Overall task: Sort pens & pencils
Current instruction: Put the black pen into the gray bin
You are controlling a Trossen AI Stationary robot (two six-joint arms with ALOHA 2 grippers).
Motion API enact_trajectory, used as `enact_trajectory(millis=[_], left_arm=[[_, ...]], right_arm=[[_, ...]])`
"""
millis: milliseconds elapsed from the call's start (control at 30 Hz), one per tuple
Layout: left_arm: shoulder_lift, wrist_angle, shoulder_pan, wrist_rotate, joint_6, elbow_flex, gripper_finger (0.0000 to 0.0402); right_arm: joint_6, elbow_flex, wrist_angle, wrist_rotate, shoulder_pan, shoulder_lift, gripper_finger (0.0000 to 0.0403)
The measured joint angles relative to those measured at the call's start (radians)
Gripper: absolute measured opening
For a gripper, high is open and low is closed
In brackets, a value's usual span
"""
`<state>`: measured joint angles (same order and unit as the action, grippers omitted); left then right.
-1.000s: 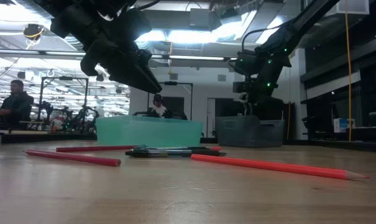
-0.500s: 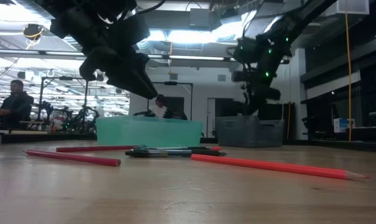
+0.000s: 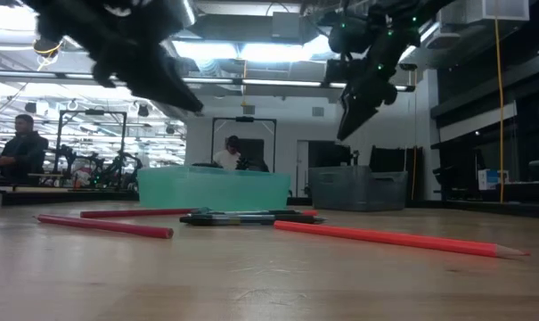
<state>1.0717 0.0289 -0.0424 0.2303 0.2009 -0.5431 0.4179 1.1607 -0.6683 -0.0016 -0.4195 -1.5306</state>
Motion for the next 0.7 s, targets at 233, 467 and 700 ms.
enact_trajectory(millis=[233, 467, 700], left_arm=[[-0.241, -0.103, -0.085, 0.102, -0.061, 0.173, 0.0099], [-0.412, -0.131, -0.186, 0.200, -0.084, 0.263, 0.0094], [-0.431, -0.138, -0.231, 0.262, -0.096, 0.275, 0.0094]], right_arm=[[-0.154, -0.001, 0.009, 0.001, 0.144, 0.006, 0.0087], [-0.209, -0.001, 0.124, 0.006, 0.346, -0.001, 0.0101], [-0.287, -0.001, 0.188, 0.136, 0.492, -0.073, 0.0122]])
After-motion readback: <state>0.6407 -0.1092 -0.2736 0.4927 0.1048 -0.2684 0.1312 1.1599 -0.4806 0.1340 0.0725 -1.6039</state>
